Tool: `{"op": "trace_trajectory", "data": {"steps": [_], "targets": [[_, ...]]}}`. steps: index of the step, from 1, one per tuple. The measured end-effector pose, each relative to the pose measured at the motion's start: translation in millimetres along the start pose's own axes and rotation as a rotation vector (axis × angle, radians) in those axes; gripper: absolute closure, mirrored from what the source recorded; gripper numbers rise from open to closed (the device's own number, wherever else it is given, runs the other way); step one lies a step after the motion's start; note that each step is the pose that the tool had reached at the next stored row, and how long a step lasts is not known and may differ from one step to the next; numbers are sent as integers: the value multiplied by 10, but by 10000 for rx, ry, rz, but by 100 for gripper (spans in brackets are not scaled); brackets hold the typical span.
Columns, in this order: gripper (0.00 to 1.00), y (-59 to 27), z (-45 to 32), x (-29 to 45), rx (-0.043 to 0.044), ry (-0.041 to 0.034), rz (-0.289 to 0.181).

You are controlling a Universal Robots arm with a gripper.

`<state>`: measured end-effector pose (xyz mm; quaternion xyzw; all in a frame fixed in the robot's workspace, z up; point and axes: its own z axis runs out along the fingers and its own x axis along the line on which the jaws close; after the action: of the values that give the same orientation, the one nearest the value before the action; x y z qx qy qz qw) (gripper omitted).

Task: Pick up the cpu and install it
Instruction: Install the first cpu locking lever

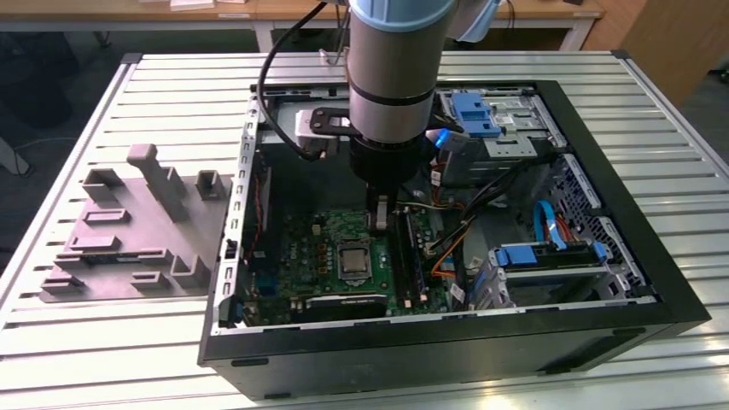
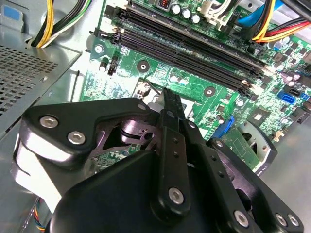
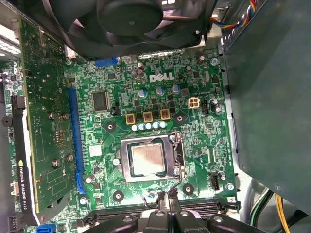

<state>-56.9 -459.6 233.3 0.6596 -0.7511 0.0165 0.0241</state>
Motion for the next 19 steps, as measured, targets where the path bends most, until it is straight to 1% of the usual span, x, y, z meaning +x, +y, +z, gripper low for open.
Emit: {"op": "trace_trajectory", "data": {"steps": [4,7,8,11,16,19], "targets": [[89,0,0,0,0,4,0],[89,-1,14,-1,11,86,0],[89,0,18,-1,12,100,1],[89,0,42,3,11,108,2],[89,-12,62,87,11,105,2],[89,-16,65,116,11,115,1]]}}
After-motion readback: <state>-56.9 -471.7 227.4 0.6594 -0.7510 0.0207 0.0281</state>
